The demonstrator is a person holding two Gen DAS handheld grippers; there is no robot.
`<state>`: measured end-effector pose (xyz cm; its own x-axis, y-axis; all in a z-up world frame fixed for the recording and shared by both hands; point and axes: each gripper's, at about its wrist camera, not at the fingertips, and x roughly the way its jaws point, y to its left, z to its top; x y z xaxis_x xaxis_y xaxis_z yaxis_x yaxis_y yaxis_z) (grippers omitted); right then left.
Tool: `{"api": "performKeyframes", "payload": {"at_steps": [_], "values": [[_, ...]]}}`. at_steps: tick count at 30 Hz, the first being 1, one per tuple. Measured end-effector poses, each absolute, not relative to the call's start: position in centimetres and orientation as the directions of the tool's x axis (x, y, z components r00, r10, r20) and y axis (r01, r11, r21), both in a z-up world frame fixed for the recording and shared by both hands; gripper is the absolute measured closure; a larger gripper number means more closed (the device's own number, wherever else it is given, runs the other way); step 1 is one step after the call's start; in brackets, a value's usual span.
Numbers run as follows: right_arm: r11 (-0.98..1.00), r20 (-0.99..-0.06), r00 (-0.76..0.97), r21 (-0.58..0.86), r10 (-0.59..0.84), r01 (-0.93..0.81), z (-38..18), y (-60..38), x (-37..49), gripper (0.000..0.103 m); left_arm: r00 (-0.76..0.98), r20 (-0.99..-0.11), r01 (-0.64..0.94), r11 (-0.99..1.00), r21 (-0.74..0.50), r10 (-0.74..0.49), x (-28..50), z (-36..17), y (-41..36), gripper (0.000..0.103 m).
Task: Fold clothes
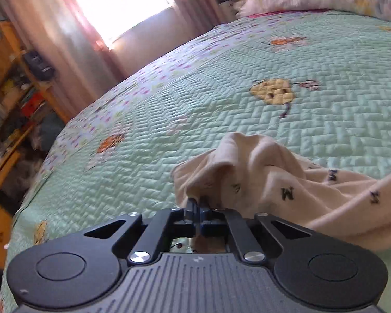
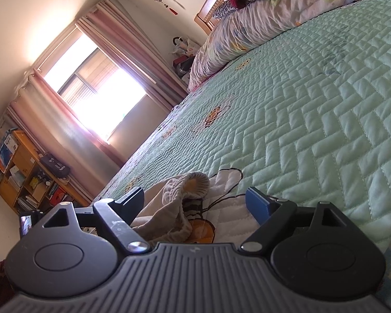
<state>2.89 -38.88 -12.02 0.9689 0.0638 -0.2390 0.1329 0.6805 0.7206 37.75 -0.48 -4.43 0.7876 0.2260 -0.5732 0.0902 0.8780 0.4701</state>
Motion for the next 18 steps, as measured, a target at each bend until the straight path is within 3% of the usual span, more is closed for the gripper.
{"api": "performKeyframes", "payload": {"at_steps": [4, 8, 11, 13, 14, 16, 17, 18], "values": [[0.681, -0.238, 0.969, 0.721, 0.065, 0.131, -12.1, -38.9, 2.8, 0.017, 0.849, -0.429, -0.041, 0.848, 0.528, 0.308, 34.9, -1.3, -0.4, 0.102], [0.685, -0.240, 0.969, 0.716, 0.065, 0.132, -12.0, -38.9, 2.9, 0.017, 0.870, -0.284, -0.201, 0.817, 0.541, 0.402, 30.3, 5.1, 2.2, 0.102], [0.686, -0.240, 0.969, 0.716, 0.064, 0.132, -12.1, -38.8, 2.7, 0.017, 0.850, -0.268, -0.268, 0.810, 0.522, 0.454, 27.5, 9.1, 5.5, 0.101], [0.687, -0.240, 0.968, 0.715, 0.066, 0.131, -12.1, -38.7, 2.7, 0.017, 0.818, -0.244, -0.301, 0.750, 0.589, 0.520, 26.1, 9.8, 7.0, 0.101], [0.688, -0.241, 0.968, 0.714, 0.067, 0.130, -12.0, -38.7, 2.7, 0.017, 0.805, -0.250, -0.297, 0.731, 0.615, 0.538, 25.5, 9.8, 7.7, 0.101], [0.689, -0.240, 0.968, 0.714, 0.069, 0.128, -12.1, -38.6, 2.6, 0.017, 0.762, -0.372, -0.193, 0.734, 0.651, 0.530, 25.3, 8.8, 9.1, 0.096], [0.689, -0.240, 0.968, 0.714, 0.070, 0.127, -12.1, -38.6, 2.6, 0.017, 0.733, -0.435, -0.144, 0.745, 0.652, 0.523, 25.3, 7.9, 9.8, 0.088], [0.690, -0.241, 0.968, 0.712, 0.069, 0.128, -12.1, -38.6, 2.6, 0.017, 0.708, -0.473, -0.121, 0.750, 0.650, 0.524, 25.1, 6.8, 10.5, 0.072]]}}
